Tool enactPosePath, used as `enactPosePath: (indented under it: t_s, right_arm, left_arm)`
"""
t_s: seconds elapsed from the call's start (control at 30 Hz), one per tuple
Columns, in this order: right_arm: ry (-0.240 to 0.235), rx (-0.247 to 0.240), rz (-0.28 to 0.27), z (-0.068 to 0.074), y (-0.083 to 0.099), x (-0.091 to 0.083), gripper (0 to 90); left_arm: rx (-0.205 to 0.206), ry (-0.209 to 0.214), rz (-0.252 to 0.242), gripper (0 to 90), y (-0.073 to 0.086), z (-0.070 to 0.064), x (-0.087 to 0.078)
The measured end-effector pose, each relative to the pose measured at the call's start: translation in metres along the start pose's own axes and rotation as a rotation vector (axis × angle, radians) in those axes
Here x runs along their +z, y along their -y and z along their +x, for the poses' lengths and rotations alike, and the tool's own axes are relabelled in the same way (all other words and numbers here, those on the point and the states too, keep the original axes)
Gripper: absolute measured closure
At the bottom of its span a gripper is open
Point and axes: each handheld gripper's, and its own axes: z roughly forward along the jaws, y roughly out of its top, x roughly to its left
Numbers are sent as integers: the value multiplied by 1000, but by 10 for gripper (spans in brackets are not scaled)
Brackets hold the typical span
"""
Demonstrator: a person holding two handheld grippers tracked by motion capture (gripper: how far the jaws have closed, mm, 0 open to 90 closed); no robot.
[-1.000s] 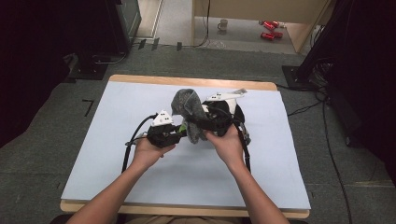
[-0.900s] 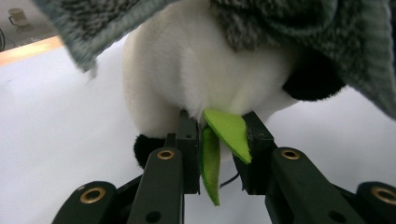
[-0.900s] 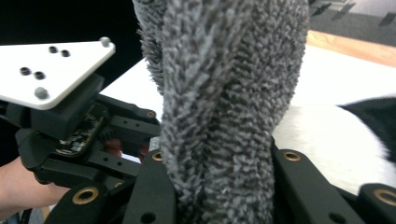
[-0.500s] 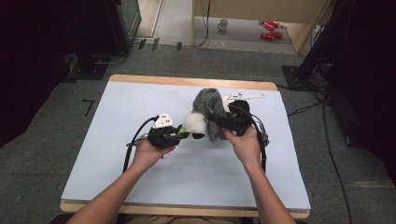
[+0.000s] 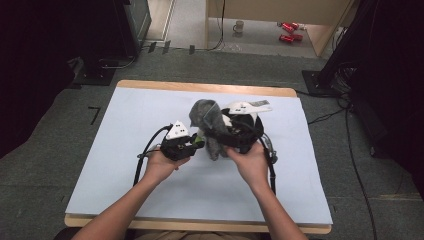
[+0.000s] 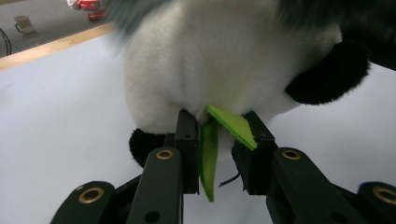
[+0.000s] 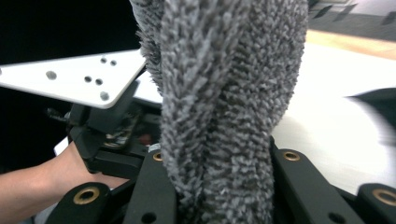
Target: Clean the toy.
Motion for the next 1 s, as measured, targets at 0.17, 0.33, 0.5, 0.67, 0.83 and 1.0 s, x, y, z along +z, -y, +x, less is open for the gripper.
enactPosePath:
  t_s: [0.17,0.33,0.5,0.67,0.83,1.0]
  right_arm:
    - [35,0,39,-6,12,21,723]
    - [53,-2,60,-17,14,20,723]
    - [44,35,41,-30,10,6,720]
    - [69,85,34,-51,12,-5,720]
    - [151,111,49,-80,21,-12,722]
    - [125,128,32,-92,26,-17,720]
  left_arm:
    - [12,-17,29,735,1,-2,2]
    - [11,-6,30,740,4,0,5]
    - [-8,-2,42,753,9,12,3]
    - [-48,17,75,768,18,31,-1]
    - [-48,37,71,776,26,43,-1]
    - [-54,25,78,828,29,51,-1]
